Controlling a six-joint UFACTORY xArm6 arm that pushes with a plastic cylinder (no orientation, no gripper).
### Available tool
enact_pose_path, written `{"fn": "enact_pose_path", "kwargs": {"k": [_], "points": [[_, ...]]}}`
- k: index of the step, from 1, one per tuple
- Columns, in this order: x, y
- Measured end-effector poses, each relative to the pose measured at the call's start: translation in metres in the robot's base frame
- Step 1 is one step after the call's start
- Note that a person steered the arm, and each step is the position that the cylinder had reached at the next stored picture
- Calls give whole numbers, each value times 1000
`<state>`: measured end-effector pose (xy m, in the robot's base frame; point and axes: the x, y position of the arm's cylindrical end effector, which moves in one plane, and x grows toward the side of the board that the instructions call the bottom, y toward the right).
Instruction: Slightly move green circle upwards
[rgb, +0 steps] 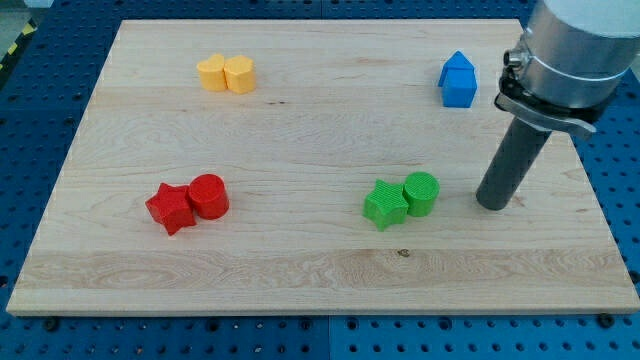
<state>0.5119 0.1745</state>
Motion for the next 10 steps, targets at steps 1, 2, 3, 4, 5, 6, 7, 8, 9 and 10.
{"fn": "enact_pose_path", "kwargs": {"k": [1, 2, 3, 4, 5, 6, 7, 8, 9, 10], "points": [[4, -17], [4, -26], [12, -43], [12, -55], [12, -58], [12, -60], [12, -66], [12, -70], [10, -73], [5, -83]]}}
